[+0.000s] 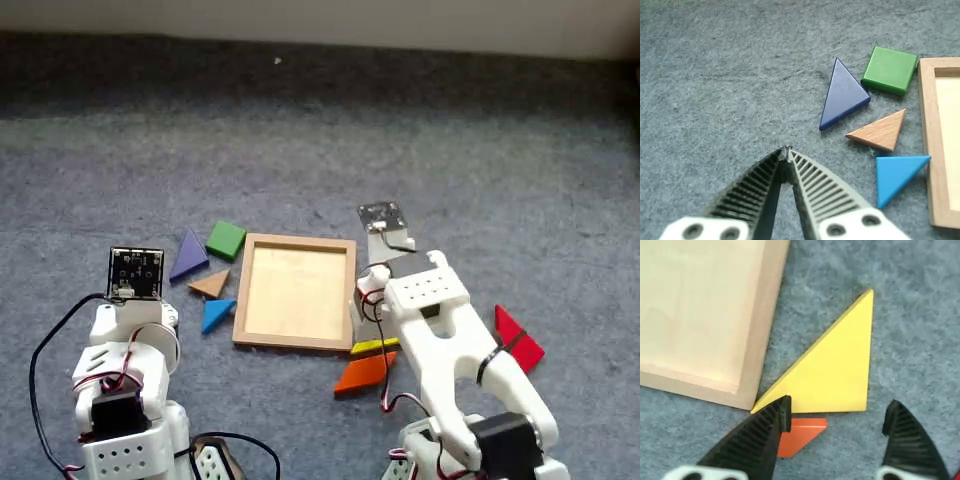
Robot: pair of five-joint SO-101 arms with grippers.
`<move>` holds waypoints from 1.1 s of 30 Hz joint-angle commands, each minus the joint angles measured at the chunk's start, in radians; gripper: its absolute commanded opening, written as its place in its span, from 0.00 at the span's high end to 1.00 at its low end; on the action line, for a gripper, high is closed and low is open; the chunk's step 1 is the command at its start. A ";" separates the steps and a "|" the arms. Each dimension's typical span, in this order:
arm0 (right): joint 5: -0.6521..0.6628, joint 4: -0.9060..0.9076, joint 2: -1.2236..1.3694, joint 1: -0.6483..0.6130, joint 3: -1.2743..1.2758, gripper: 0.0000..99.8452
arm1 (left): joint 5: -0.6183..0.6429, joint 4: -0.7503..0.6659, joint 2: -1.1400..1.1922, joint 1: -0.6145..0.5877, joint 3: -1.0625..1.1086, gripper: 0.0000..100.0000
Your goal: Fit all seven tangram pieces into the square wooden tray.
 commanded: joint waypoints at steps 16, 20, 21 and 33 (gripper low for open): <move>-0.008 -0.008 0.338 -0.044 -0.216 0.76 | 0.002 -0.014 -0.002 -0.012 -0.005 0.99; -0.011 0.002 0.340 -0.071 -0.226 0.76 | 0.002 -0.014 -0.002 -0.012 -0.005 0.99; -0.011 0.002 0.340 -0.071 -0.226 0.76 | 0.002 -0.014 -0.002 -0.012 -0.005 0.99; -0.015 0.001 0.341 -0.068 -0.234 0.76 | 0.002 -0.014 -0.002 -0.012 -0.005 0.99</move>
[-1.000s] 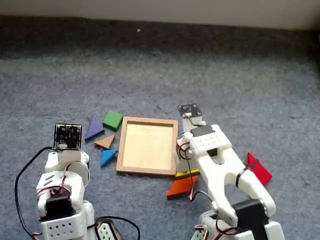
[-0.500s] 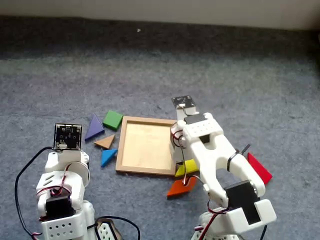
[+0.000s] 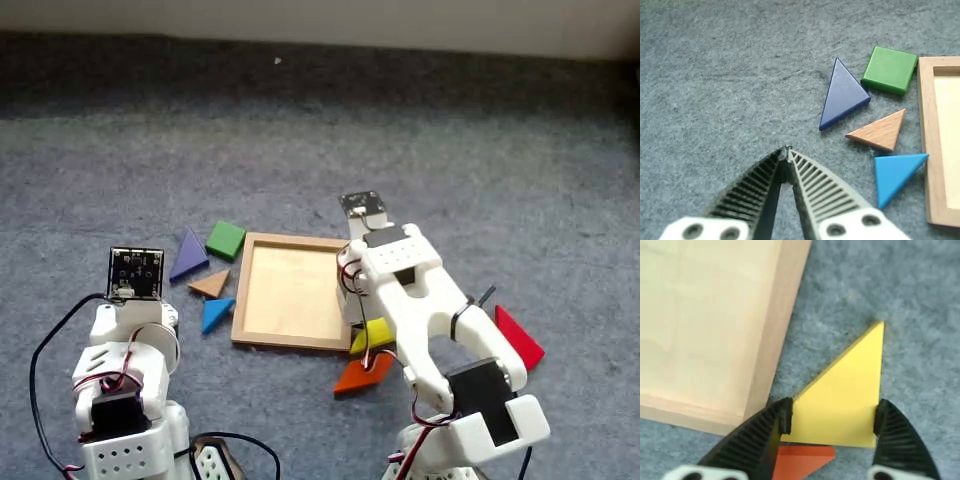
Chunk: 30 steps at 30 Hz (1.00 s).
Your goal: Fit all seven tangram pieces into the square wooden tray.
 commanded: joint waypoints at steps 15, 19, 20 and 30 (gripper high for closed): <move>-0.055 -0.007 0.019 -0.035 -0.015 0.82 | 0.002 -0.014 -0.002 -0.013 -0.005 0.99; 0.003 -0.004 0.010 -0.025 -0.015 0.89 | 0.002 -0.014 -0.002 -0.013 -0.005 0.99; 0.003 -0.004 0.008 -0.012 -0.018 0.89 | 0.002 -0.014 -0.002 -0.013 -0.005 0.99; 0.086 0.104 0.008 0.114 -0.160 0.90 | -0.069 -0.020 -0.002 -0.010 0.010 0.99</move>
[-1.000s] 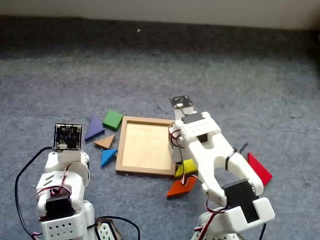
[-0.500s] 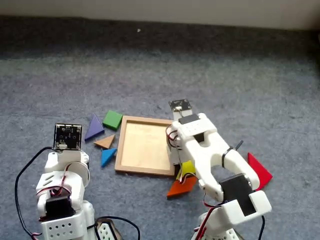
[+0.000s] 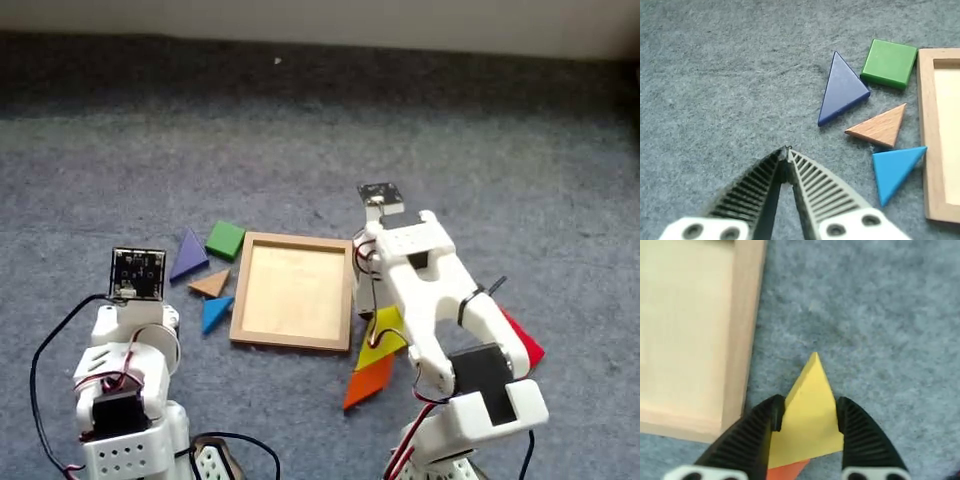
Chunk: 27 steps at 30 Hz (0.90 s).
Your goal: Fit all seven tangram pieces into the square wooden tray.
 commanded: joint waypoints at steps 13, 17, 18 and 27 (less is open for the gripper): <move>0.262 0.064 -0.349 0.021 -0.050 0.90 | -0.061 -0.020 -0.002 -0.008 -0.008 0.99; 0.285 0.096 -0.363 0.019 -0.061 0.90 | -0.061 -0.020 -0.002 -0.008 -0.008 0.99; 0.264 0.099 -0.363 0.019 -0.053 0.90 | -0.061 -0.020 -0.002 -0.008 -0.008 0.99; -0.043 0.182 -0.372 0.018 -0.018 0.89 | -0.061 -0.020 -0.002 -0.012 -0.008 0.99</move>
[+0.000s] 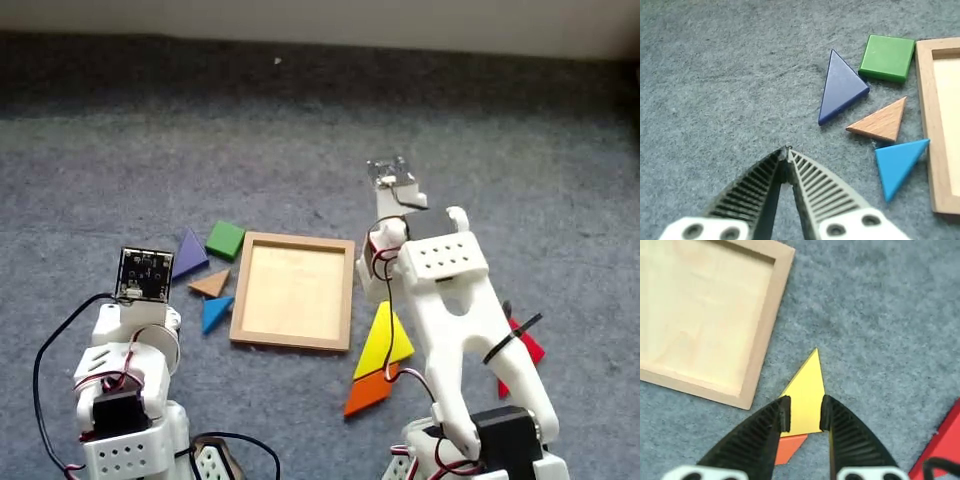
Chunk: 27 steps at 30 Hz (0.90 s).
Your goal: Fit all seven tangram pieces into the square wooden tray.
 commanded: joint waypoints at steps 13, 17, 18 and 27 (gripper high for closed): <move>-0.390 0.165 -0.047 0.008 -0.001 0.90 | -0.011 -0.020 -0.002 -0.008 -0.008 0.99; -0.408 0.097 -0.045 -0.008 0.062 0.90 | -0.012 -0.020 -0.002 -0.008 -0.008 0.99; -0.404 0.050 -0.045 -0.021 0.099 0.90 | -0.012 -0.020 -0.002 -0.008 -0.008 0.99; -0.439 -0.213 -0.045 -0.071 0.363 0.89 | -0.012 -0.018 -0.002 -0.008 -0.008 0.99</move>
